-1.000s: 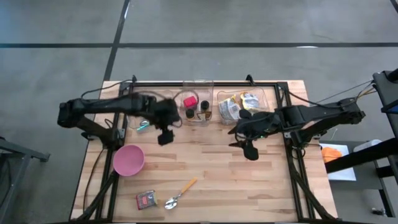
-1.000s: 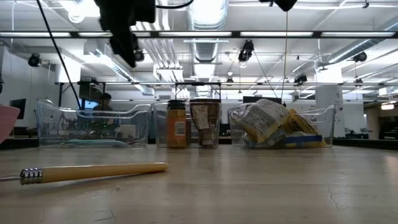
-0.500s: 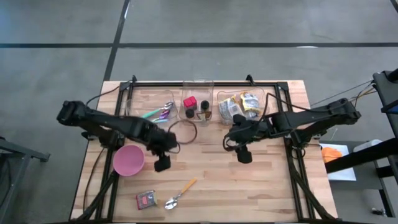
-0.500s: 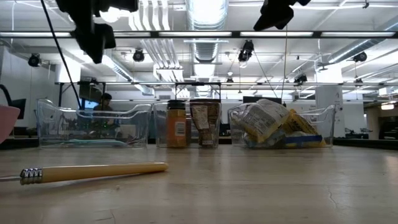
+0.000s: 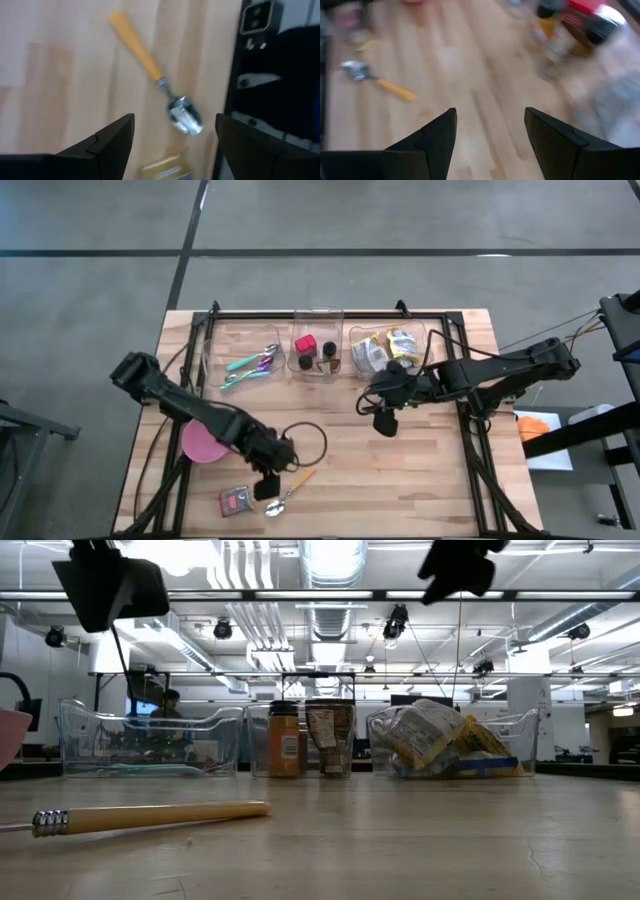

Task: Pick & Place Food Item
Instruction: Put the yellow spoon into the left transparent bin

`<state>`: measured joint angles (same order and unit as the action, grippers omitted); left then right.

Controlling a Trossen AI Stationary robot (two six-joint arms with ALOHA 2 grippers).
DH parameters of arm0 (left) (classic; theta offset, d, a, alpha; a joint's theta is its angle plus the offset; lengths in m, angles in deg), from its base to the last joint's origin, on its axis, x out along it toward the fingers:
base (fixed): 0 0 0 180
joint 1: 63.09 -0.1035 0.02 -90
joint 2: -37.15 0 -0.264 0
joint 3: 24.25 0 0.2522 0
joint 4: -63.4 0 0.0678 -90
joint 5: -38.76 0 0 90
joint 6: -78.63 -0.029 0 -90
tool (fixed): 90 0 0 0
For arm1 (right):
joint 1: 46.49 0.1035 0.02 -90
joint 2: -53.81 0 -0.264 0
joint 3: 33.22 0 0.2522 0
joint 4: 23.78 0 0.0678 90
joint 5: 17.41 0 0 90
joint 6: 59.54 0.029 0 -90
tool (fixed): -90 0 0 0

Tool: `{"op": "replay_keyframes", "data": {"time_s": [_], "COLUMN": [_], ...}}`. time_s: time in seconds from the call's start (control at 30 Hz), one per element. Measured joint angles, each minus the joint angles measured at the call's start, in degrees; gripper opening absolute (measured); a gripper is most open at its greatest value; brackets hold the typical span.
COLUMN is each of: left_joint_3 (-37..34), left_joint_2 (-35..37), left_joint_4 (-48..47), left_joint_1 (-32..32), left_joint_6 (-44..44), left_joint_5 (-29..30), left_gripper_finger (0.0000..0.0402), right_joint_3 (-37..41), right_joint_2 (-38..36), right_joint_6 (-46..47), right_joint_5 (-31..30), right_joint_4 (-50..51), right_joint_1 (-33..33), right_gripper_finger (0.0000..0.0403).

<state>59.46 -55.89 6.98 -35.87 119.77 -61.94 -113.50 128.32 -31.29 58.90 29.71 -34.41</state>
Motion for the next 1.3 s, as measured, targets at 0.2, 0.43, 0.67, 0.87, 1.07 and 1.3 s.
{"op": "replay_keyframes", "data": {"time_s": [0.2,0.43,0.67,0.87,1.07,1.3], "left_joint_3": [1.6,0.9,1.7,1.7,3.5,7.3], "left_joint_2": [-3.8,-6.8,-10.1,-14.0,-16.8,-21.6], "left_joint_4": [5.6,3.7,3.9,3.7,4.4,4.5], "left_joint_1": [1.5,1.2,1.3,2.1,2.9,3.6], "left_joint_6": [15.1,31.1,32.9,30.4,27.4,22.5], "left_joint_5": [3.1,6.1,7.3,7.3,7.3,7.2], "left_gripper_finger": [0.0288,0.0288,0.0287,0.0287,0.0287,0.0287], "right_joint_3": [-0.6,-0.8,-0.7,0.1,0.5,2.7], "right_joint_2": [-1.7,-7.1,-16.5,-24.0,-27.1,-26.5], "right_joint_6": [8.6,17.6,19.0,21.1,21.0,20.3], "right_joint_5": [-13.1,-15.0,-15.0,-15.0,-15.0,-15.0], "right_joint_4": [14.3,23.7,24.9,25.0,24.8,24.4], "right_joint_1": [1.6,0.8,0.9,0.9,0.9,0.9], "right_gripper_finger": [0.0228,0.0228,0.0228,0.0228,0.0228,0.0228]}}
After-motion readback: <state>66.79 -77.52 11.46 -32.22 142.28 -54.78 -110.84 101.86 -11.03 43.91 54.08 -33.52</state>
